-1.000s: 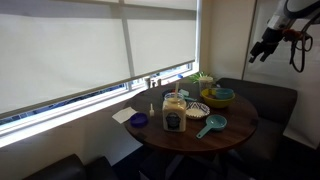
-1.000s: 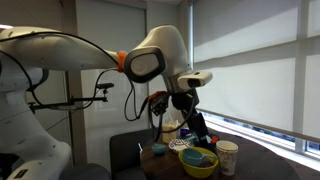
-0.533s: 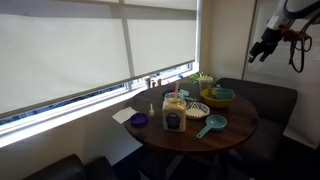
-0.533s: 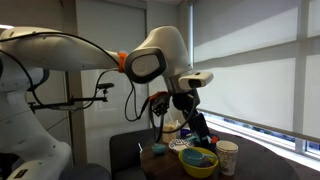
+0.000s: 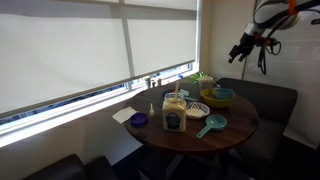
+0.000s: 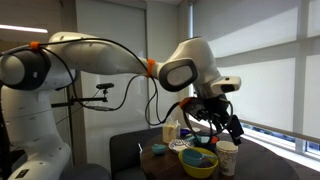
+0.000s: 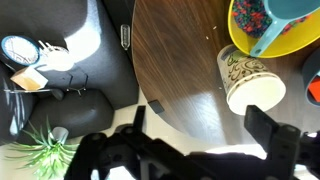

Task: Remove the light blue object from the dark blue bowl

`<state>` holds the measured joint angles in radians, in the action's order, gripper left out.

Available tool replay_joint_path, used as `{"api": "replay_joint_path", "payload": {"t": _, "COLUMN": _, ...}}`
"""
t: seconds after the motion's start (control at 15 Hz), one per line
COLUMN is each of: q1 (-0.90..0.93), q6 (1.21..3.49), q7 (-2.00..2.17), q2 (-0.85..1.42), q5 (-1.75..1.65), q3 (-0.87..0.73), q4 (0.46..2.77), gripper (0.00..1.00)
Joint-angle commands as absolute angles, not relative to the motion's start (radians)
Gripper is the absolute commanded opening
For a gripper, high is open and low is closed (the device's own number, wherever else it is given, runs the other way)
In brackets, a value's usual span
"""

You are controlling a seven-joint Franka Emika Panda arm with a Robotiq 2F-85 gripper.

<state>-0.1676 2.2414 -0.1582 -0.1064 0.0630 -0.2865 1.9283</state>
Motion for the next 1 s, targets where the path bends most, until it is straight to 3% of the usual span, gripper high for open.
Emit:
{"api": "replay_joint_path", "payload": {"t": 0.0, "q1": -0.162, "q6": 2.184, "q7": -0.234, "q2": 0.048, "q5": 0.088, "q3": -0.249, "q4": 1.758, "gripper": 1.0}}
{"api": "replay_joint_path", "payload": {"t": 0.47, "q1": -0.124, "q6": 2.129, "q7": -0.434, "q2": 0.166, "q5": 0.067, "q3": -0.11, "q4": 1.615, "gripper": 1.0}}
{"api": "replay_joint_path", "payload": {"t": 0.53, "q1": -0.137, "q6": 2.174, "q7": -0.368, "q2": 0.134, "q5": 0.061, "q3": -0.122, "q4": 1.687, "gripper": 1.0}}
{"api": "replay_joint_path", "payload": {"t": 0.93, "q1": -0.119, "q6": 2.145, "q7": -0.491, "q2": 0.208, "q5": 0.086, "q3": -0.072, "q4": 1.583, "gripper": 1.0}}
